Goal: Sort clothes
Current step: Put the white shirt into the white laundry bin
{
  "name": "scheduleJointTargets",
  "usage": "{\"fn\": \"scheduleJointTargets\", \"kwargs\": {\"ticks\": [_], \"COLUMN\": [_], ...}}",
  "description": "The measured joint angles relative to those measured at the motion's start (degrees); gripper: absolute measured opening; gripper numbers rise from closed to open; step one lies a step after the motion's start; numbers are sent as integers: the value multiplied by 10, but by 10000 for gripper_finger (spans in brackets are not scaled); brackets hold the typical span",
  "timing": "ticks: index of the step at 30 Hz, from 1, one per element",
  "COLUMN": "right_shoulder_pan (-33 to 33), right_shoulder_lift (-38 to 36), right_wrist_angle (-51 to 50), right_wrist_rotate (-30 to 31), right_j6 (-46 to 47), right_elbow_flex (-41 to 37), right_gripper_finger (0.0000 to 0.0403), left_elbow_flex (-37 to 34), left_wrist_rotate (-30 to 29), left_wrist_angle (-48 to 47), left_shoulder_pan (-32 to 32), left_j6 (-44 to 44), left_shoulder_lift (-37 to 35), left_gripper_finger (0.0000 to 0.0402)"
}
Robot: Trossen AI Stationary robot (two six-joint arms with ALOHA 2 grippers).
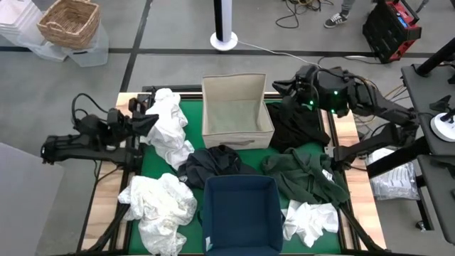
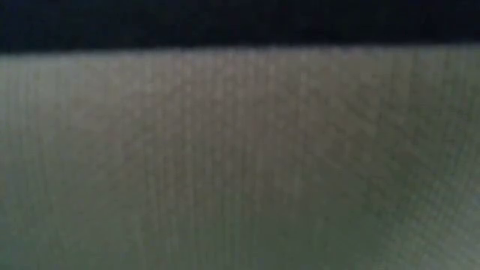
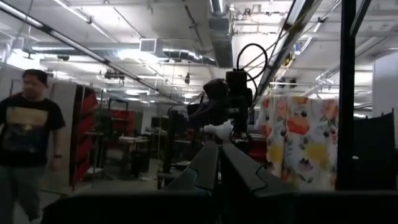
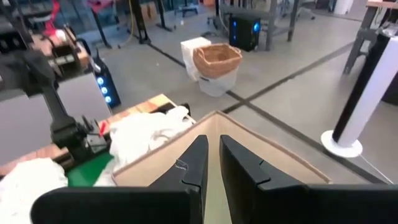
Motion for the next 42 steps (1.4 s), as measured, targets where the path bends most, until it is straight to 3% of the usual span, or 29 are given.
{"fn": "scheduleJointTargets", "kwargs": {"ticks": [4, 15, 24, 28, 36, 42], "right_shoulder_pan": [0, 0, 0, 3, 40, 120], "right_shoulder_lift": [15, 38, 53, 68, 117, 138], "right_wrist_angle": [-24, -40, -74, -154, -290, -465], "right_wrist_rotate": [0, -31, -51, -100, -275, -316], "right_j6": [-7, -62, -128, -114, -44, 35], "right_elbow_flex": [40, 127, 155, 162, 194, 213], "right_gripper_finger": [34, 34, 34, 34, 34, 34], "left_elbow_flex": [52, 211, 264, 264, 263, 263], "left_wrist_rotate": [-1, -32, -70, -103, -106, -106], "left_wrist_angle": [-40, -303, -407, -409, -409, -409], "left_shoulder_pan": [0, 2, 2, 2, 2, 2], "left_j6": [-37, 21, 42, 65, 65, 65], "left_shoulder_lift": [35, 120, 145, 149, 159, 163], "left_gripper_finger": [0, 0, 0, 0, 0, 0]}}
